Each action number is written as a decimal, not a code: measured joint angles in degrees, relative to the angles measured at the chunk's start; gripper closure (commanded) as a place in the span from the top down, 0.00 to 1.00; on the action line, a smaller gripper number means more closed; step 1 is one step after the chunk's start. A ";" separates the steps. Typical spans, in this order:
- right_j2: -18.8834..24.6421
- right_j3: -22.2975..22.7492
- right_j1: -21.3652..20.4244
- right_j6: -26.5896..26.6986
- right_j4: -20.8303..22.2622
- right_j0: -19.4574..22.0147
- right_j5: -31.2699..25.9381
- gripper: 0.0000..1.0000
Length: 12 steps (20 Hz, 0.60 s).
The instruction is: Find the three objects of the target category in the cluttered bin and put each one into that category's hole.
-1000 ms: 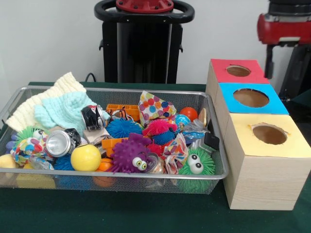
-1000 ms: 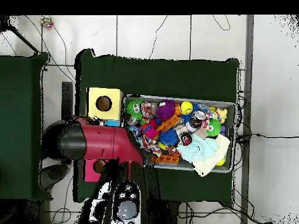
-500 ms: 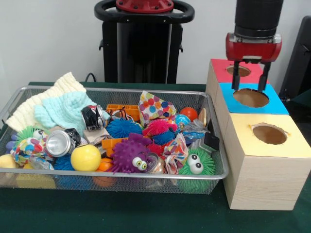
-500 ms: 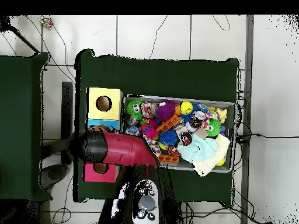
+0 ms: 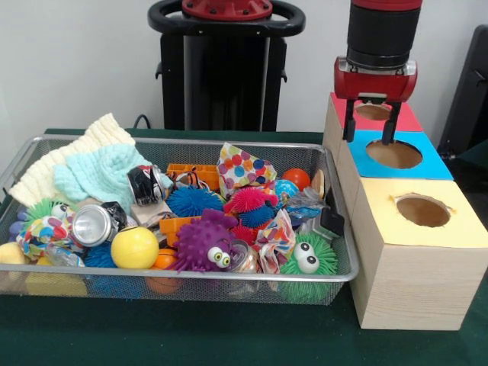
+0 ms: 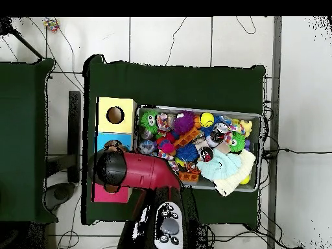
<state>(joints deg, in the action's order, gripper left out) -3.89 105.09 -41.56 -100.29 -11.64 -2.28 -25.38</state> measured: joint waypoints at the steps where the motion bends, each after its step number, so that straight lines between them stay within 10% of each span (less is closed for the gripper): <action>1: -0.01 0.07 0.01 0.00 0.17 0.00 0.02 1.00; 12: 0.09 0.09 -3.32 0.00 0.86 -0.11 -0.34 1.00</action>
<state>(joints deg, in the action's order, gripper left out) -3.80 105.18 -44.88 -100.29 -10.78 -2.39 -25.73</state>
